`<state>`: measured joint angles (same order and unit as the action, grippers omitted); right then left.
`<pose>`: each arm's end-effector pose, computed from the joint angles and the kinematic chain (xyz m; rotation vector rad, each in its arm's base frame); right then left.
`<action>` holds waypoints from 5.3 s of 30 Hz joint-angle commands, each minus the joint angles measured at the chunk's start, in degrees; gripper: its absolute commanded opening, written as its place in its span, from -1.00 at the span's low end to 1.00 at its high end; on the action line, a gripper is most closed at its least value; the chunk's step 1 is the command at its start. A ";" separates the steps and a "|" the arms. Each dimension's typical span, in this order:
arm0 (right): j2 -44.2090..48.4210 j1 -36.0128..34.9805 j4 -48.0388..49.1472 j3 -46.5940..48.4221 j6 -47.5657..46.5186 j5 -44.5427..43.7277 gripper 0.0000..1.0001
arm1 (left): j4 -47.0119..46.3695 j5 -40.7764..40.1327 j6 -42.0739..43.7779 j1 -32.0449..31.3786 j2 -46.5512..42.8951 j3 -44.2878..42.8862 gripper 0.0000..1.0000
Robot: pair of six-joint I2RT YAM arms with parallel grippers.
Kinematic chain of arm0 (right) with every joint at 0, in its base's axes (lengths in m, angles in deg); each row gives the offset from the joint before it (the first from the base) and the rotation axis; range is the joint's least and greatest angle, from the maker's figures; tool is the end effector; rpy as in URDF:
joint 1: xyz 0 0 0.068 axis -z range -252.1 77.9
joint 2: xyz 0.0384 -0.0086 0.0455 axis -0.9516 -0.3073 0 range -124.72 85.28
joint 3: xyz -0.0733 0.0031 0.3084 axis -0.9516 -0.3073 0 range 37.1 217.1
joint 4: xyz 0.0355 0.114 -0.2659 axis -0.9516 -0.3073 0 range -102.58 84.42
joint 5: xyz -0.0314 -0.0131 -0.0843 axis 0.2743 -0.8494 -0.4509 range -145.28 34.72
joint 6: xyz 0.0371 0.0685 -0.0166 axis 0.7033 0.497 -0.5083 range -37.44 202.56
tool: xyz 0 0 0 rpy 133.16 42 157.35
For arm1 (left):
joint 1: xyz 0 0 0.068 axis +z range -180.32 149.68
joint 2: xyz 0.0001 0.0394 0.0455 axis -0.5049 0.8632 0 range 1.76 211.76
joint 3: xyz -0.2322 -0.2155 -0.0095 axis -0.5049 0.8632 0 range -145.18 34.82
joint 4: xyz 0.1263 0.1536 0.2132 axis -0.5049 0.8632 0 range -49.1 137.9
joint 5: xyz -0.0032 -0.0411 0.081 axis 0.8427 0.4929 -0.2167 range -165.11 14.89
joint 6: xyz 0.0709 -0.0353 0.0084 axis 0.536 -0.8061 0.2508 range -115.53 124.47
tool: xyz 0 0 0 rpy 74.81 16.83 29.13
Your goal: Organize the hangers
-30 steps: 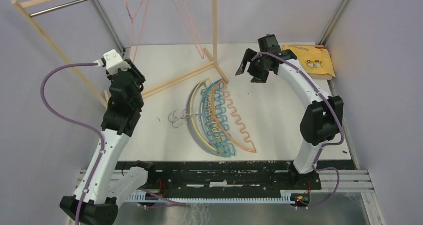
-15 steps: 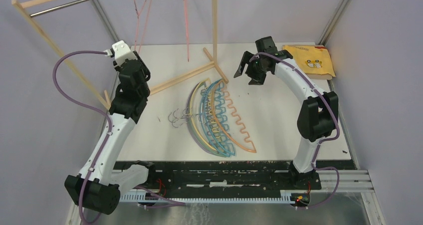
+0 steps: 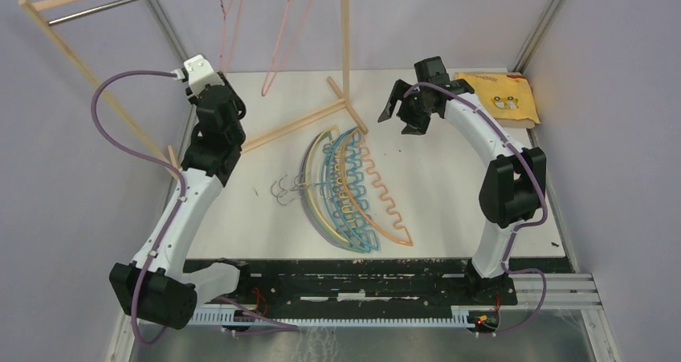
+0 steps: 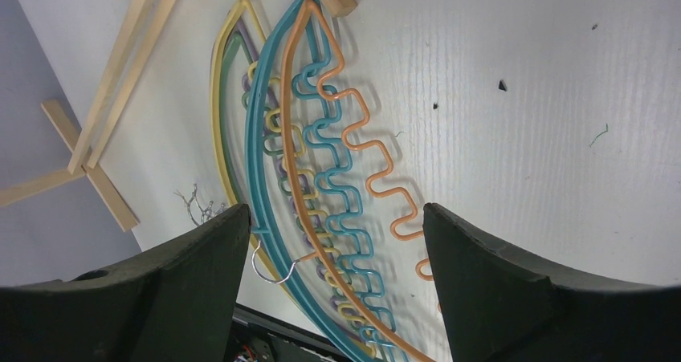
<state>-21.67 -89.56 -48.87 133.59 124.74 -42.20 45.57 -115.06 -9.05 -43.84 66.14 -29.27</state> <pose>0.4499 0.1578 0.3047 0.4647 2.5797 0.6868 0.2918 -0.0247 0.4401 -0.5191 1.5573 0.2165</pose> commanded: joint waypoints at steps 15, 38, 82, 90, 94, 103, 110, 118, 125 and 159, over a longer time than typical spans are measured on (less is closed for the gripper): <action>1.24 1.32 2.78 -1.63 0.15 0.61 0.75 | -3.10 2.76 -6.24 0.86 0.50 -3.36 -0.94; 0.63 1.78 3.88 -2.29 0.56 1.83 0.75 | -2.00 1.29 -6.18 1.04 2.45 -4.17 -0.94; 0.30 3.39 6.41 -6.22 1.72 3.59 0.73 | 8.85 9.13 -12.59 -12.10 20.38 -16.10 -0.94; 0.06 3.39 6.60 -6.26 1.85 3.79 0.73 | 9.10 7.53 -11.22 -12.12 17.50 -14.90 -0.74; -0.01 3.40 6.55 -6.01 1.83 3.80 0.73 | 8.28 8.61 -9.69 -12.09 14.38 -14.23 -0.38; 0.41 3.43 6.53 -6.22 1.92 3.88 0.73 | 8.73 12.61 -6.07 -11.99 7.03 -12.72 0.44; 0.59 3.43 6.12 -5.88 1.82 3.71 0.78 | 8.95 17.51 -3.73 -12.03 2.90 -12.38 0.99; 1.55 3.33 6.06 -5.97 1.43 3.49 0.97 | 6.45 16.07 0.43 -11.36 -0.01 -13.77 0.98; 1.94 3.39 6.46 -5.99 1.37 3.36 0.97 | 5.62 12.20 1.82 -9.12 2.67 -18.23 0.99; -6.41 4.23 6.09 4.66 2.13 7.73 0.97 | -34.79 -2.37 19.23 -3.00 37.01 -39.71 -0.94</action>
<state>-27.95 -86.08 -43.76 134.68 126.42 -35.58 15.69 -119.23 8.65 -47.03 100.83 -64.44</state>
